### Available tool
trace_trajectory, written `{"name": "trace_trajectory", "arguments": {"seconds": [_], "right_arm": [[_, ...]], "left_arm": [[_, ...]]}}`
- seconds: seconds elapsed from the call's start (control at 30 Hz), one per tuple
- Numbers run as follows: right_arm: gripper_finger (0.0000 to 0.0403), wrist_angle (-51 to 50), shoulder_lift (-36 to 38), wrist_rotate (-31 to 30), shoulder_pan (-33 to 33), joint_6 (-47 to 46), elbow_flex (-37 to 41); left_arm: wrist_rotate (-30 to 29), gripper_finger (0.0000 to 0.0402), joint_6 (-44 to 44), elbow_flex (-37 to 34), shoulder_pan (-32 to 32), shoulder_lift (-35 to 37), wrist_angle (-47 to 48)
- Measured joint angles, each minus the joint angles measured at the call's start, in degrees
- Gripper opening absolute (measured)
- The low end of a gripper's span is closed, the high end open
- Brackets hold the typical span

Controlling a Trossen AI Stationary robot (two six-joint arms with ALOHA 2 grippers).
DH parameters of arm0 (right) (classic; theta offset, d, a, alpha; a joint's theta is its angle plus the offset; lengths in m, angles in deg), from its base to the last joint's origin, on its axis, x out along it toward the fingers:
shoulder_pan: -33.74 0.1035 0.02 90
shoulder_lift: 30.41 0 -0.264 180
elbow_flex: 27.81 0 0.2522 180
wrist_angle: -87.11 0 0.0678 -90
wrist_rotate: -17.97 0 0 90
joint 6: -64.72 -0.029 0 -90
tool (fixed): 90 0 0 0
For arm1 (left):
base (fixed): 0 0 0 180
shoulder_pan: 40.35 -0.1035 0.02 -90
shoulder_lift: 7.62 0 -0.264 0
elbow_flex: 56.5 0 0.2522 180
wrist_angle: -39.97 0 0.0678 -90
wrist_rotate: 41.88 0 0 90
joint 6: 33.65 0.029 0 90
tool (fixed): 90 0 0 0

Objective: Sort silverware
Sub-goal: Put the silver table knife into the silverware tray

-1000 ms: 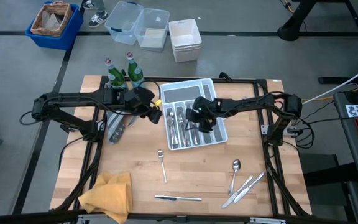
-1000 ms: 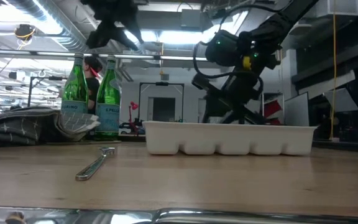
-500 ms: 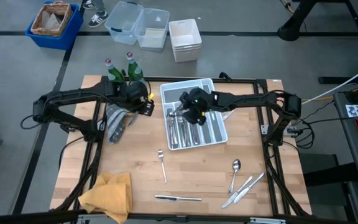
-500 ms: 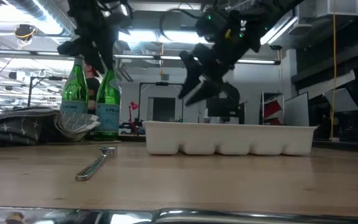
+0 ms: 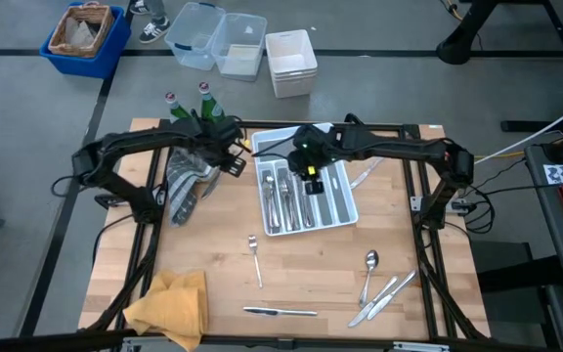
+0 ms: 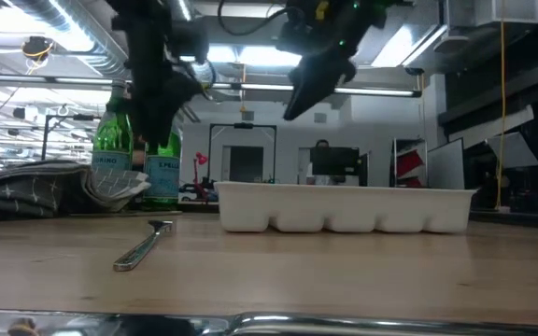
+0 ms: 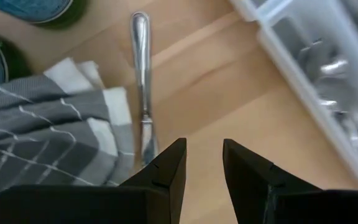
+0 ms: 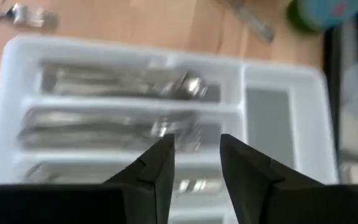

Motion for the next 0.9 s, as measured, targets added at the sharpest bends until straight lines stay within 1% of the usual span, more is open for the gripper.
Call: {"name": "trace_trajectory", "arguments": {"seconds": [0.17, 0.43, 0.63, 0.9], "right_arm": [[0.0131, -13.11, 0.00, 0.02, 0.00, -3.38, -3.83], [0.0131, -22.80, 0.66, 0.71, 0.00, -8.25, -3.96], [0.0131, -24.44, 0.98, 1.07, 0.00, -8.99, -3.96], [0.0131, -24.46, 0.98, 1.07, 0.00, -9.14, -3.96]], "left_arm": [[0.59, 0.0095, 4.58, 0.00, -2.96, -5.16, 0.04], [1.10, 0.0095, 12.03, 0.00, -6.33, -13.40, -0.09], [1.13, 0.0095, 15.48, -0.03, -8.75, -17.54, -1.66], [1.12, 0.0095, 16.63, -0.06, -11.98, -19.10, -5.24]]}}
